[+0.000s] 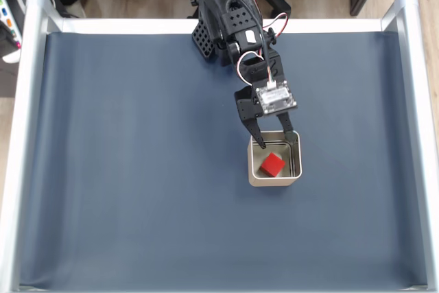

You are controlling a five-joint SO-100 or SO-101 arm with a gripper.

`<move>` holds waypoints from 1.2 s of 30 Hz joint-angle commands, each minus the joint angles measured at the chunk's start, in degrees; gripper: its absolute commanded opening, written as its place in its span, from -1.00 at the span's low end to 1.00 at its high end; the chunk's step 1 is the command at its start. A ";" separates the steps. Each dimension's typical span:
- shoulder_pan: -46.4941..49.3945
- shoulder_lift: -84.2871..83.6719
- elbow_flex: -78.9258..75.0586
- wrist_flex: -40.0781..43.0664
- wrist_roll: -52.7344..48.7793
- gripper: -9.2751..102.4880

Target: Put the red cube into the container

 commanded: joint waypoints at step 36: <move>19.86 42.71 27.77 3.78 -1.85 -0.83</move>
